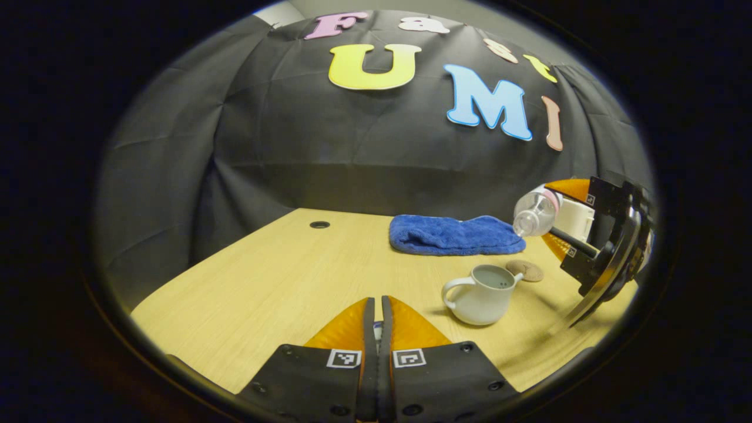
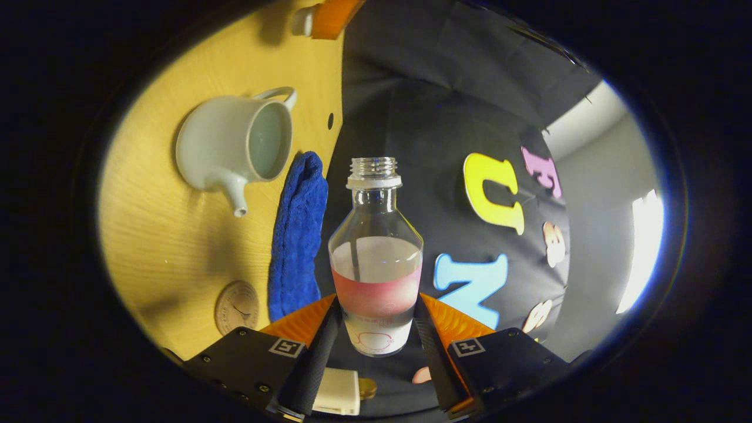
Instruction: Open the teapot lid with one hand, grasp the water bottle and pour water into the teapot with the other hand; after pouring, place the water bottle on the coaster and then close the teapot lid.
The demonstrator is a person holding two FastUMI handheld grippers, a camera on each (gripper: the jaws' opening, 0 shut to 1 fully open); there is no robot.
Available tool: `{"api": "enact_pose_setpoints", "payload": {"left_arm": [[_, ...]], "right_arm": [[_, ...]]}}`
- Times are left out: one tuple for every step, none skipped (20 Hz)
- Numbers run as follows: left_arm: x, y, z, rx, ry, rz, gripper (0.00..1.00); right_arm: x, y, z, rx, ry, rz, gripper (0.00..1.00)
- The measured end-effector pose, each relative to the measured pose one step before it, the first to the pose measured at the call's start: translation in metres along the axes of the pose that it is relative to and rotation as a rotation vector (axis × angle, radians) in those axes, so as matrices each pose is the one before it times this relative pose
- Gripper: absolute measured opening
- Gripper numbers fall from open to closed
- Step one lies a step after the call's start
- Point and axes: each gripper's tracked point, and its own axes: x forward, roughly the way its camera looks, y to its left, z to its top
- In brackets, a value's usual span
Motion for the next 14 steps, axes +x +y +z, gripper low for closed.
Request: {"api": "enact_pose_setpoints", "payload": {"left_arm": [[0.00066, -0.00013, 0.00011, -0.00051, 0.00030, 0.00061, 0.06], [0.00075, 0.00021, 0.00041, -0.00032, -0.00019, 0.00154, 0.06], [-0.00062, 0.00073, -0.00046, -0.00007, -0.00007, 0.00194, 0.06], [-0.00020, 0.00038, 0.00106, -0.00028, -0.00015, 0.00169, 0.06], [0.00092, -0.00024, -0.00048, -0.00047, -0.00023, 0.00116, 0.06], [-0.00058, -0.00015, 0.00015, -0.00060, -0.00014, 0.00081, 0.06], [0.00010, 0.00124, -0.00123, -0.00098, -0.00042, 0.00152, 0.06], [-0.00012, 0.00040, 0.00042, -0.00113, -0.00072, 0.00038, 0.06], [-0.00047, 0.00001, 0.00073, -0.00155, -0.00079, 0.00155, 0.07], [0.00027, 0.00065, 0.00051, -0.00151, -0.00063, 0.00108, 0.06], [-0.00013, -0.00040, -0.00010, -0.00157, -0.00085, -0.00011, 0.05], [0.00008, -0.00026, 0.00050, -0.00077, 0.00020, -0.00034, 0.06], [-0.00041, 0.00076, -0.00056, -0.00012, 0.00052, -0.00032, 0.05], [0.00007, -0.00055, -0.00019, 0.00034, -0.00001, 0.00044, 0.06]], "right_arm": [[-0.00060, 0.00338, -0.00189, 0.08936, 0.01290, 0.03025, 0.75], [-0.00174, 0.00281, -0.00124, 0.08875, 0.01015, 0.03082, 0.76], [-0.00083, 0.00344, -0.00131, 0.08964, 0.00907, 0.02593, 0.76], [-0.00101, 0.00231, -0.00061, 0.08166, 0.00770, 0.02713, 0.76], [0.00030, 0.00038, -0.00182, 0.07519, 0.01351, 0.02119, 0.76], [0.00066, 0.00127, -0.00295, 0.06982, 0.01126, 0.02329, 0.75], [0.00198, 0.00266, -0.00200, 0.06910, 0.00979, 0.02568, 0.76], [0.00089, 0.00034, -0.00381, 0.07181, 0.01378, 0.01955, 0.76], [-0.00047, 0.00138, -0.00235, 0.07603, 0.01120, 0.02418, 0.76], [0.00066, 0.00240, -0.00019, 0.08359, 0.00460, 0.03130, 0.76], [0.00170, 0.00173, -0.00259, 0.08015, 0.01015, 0.02924, 0.76], [0.00017, 0.00190, -0.00222, 0.07349, 0.01099, 0.02362, 0.76], [0.00187, -0.00094, -0.00184, 0.06413, 0.00429, 0.01724, 0.76], [0.00231, -0.00269, -0.00209, 0.05344, 0.00317, 0.00588, 0.76]]}}
